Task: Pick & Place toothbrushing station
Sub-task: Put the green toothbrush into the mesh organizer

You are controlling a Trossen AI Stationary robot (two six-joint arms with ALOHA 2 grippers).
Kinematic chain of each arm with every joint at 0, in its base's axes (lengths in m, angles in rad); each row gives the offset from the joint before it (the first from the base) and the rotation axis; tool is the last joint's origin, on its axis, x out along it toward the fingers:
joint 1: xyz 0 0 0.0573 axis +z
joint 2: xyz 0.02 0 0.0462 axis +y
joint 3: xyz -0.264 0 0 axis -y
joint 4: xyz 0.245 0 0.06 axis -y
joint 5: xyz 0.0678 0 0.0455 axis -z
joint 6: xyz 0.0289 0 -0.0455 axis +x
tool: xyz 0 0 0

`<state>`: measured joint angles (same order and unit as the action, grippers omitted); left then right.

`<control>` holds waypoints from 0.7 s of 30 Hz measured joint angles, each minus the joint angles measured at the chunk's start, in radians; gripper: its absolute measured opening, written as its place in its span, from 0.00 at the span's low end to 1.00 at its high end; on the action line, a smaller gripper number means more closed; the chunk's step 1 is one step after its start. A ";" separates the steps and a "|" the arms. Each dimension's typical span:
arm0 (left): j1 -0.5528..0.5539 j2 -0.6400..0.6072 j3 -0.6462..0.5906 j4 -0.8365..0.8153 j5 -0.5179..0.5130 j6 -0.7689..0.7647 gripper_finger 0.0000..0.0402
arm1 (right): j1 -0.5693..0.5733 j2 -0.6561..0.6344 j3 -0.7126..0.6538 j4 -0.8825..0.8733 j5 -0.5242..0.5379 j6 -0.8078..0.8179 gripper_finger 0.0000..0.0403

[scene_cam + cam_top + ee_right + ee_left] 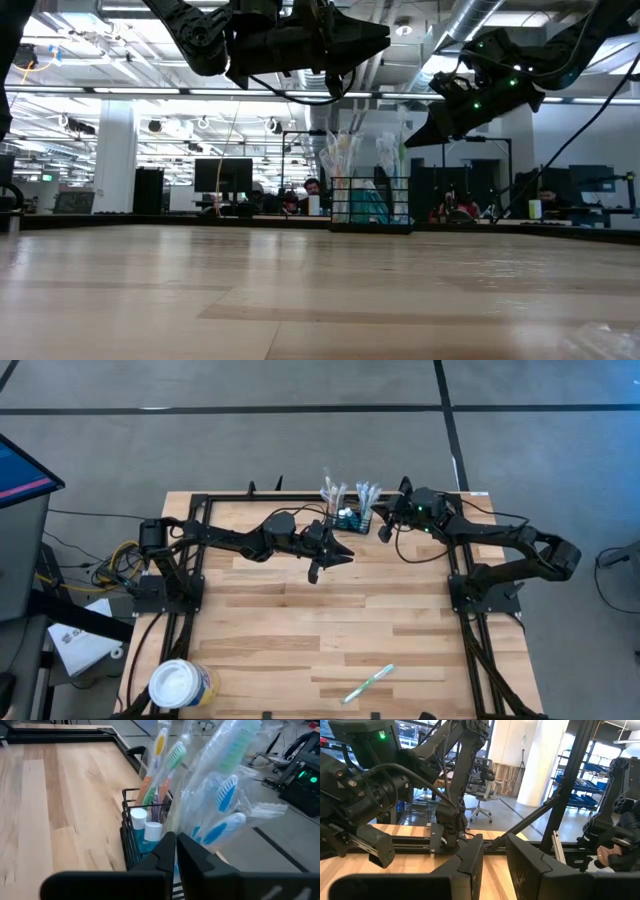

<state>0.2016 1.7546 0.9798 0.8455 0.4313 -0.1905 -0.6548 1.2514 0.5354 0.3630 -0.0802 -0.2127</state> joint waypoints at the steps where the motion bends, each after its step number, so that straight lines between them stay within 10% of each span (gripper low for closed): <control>1: 0.000 0.000 0.000 0.000 0.000 0.000 0.19 | 0.000 0.000 0.000 -0.001 -0.001 0.000 0.02; 21: 0.000 0.000 0.000 0.000 0.000 0.002 0.19 | 0.007 0.145 0.000 0.035 -0.027 0.003 0.00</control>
<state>0.2016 1.7546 0.9802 0.8452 0.4310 -0.1885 -0.6475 1.3963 0.5354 0.3984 -0.1074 -0.2092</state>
